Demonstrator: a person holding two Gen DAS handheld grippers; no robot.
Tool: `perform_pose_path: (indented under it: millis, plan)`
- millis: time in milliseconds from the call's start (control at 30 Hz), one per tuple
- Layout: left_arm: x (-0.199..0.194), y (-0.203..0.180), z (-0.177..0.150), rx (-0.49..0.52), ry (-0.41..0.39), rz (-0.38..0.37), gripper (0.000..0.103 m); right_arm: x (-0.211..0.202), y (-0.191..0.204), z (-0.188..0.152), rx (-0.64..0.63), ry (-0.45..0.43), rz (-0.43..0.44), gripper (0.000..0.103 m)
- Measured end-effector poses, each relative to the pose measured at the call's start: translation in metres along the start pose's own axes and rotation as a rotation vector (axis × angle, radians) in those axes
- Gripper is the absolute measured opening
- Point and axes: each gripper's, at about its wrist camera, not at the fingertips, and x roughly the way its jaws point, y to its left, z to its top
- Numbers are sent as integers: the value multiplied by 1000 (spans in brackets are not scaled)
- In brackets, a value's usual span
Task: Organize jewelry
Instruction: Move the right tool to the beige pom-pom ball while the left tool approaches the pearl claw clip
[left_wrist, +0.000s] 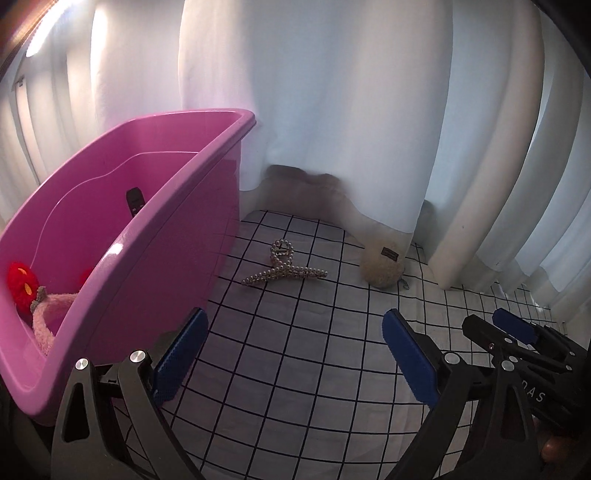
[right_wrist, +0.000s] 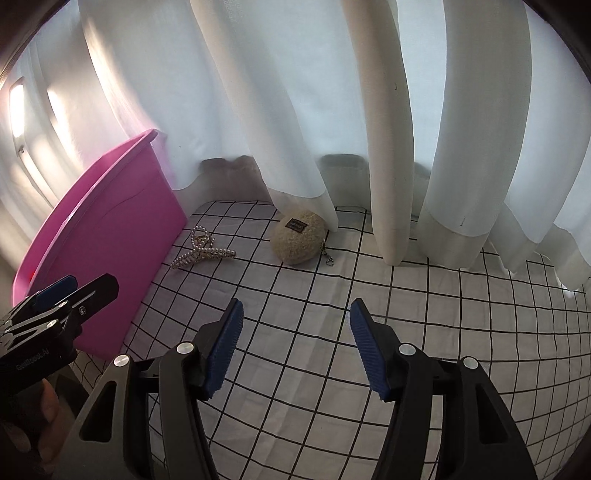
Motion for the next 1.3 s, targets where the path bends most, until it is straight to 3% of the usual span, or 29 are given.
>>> perform_pose_path:
  millis: [200,633,1133,1300]
  plan:
    - [36,-2,2,6,7,53,94,33,-6,7,-10,15,13,58]
    - [110,-6,11,-4,59,73,94,104,-4,38,-26,38,38,58]
    - [153,7,13,0,35,81,94,149,-1,51,-43,44,46,60]
    - [160,6,11,15,31,83,94,159,6,56,-69,40,11,62]
